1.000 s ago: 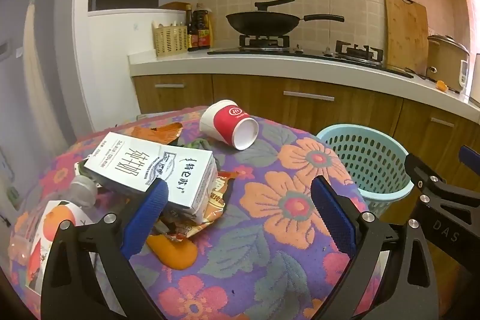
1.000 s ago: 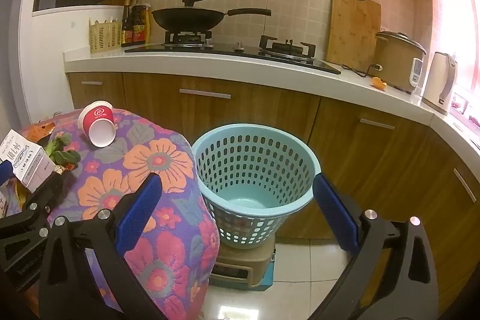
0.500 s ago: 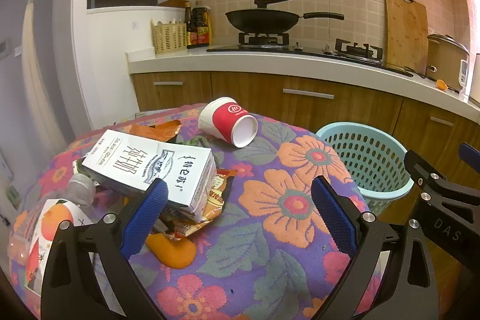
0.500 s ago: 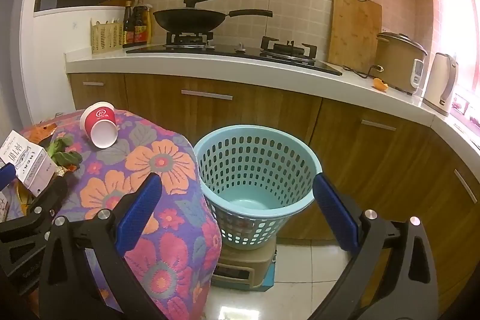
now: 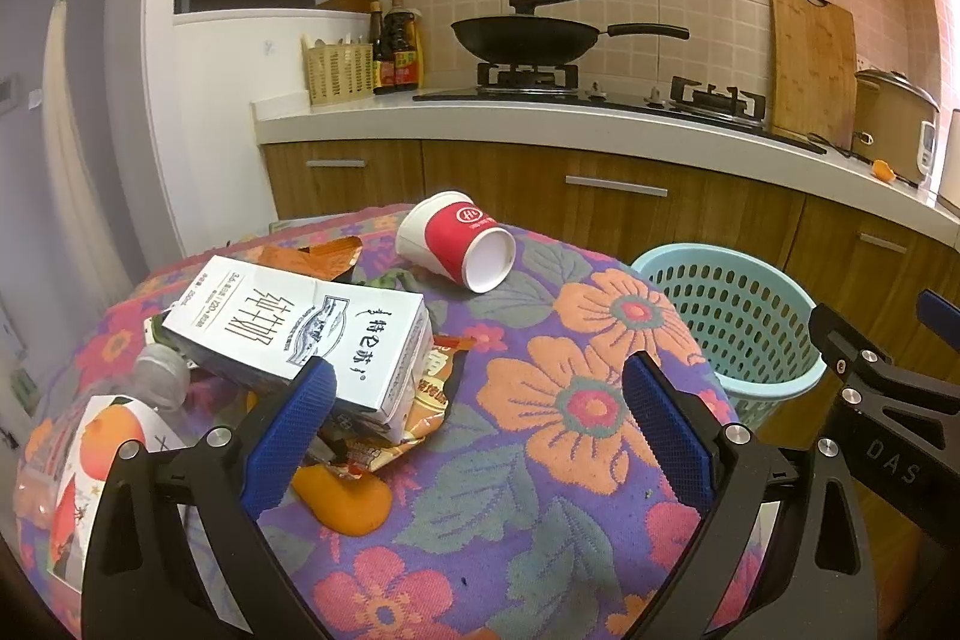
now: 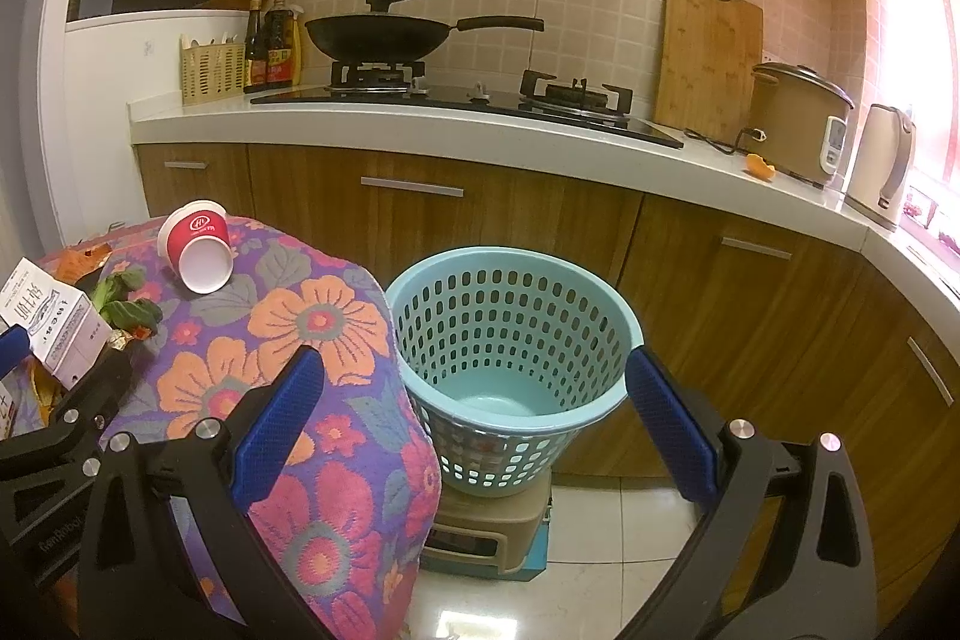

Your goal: Collect trash

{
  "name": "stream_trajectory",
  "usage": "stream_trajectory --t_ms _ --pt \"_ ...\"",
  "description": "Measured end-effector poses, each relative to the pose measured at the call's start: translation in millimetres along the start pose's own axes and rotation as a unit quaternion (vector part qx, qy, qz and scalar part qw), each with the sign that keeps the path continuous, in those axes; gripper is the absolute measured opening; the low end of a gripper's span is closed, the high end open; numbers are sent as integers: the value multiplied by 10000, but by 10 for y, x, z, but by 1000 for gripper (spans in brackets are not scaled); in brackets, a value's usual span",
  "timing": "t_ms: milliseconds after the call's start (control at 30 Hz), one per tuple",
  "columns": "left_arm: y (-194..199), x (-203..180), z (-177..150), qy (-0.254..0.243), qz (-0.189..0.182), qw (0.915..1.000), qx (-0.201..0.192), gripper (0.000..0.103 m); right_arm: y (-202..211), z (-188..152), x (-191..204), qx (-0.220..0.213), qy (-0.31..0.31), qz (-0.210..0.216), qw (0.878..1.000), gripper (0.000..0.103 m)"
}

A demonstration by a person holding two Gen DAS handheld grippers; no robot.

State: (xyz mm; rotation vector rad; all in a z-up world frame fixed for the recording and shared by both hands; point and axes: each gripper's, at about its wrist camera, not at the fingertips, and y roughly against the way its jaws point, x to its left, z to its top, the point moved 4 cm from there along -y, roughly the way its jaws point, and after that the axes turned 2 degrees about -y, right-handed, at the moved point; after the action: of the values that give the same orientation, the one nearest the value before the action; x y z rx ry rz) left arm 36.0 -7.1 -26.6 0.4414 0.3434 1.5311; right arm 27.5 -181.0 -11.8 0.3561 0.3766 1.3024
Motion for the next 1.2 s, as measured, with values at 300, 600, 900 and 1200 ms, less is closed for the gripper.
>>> stream_trajectory --t_ms 300,600,900,1200 --pt "-4 -12 -6 3 -15 10000 34 93 -3 -9 -17 22 -28 0 10000 95" --pt "-5 -10 -7 2 -14 10000 29 93 -19 -13 -19 39 -19 -10 10000 95" --pt "-4 -17 -9 5 -11 10000 34 94 -24 -19 -22 41 -22 -7 10000 95" --pt "-6 -15 -7 3 -15 10000 37 94 -7 -13 -28 27 -30 -4 10000 95"
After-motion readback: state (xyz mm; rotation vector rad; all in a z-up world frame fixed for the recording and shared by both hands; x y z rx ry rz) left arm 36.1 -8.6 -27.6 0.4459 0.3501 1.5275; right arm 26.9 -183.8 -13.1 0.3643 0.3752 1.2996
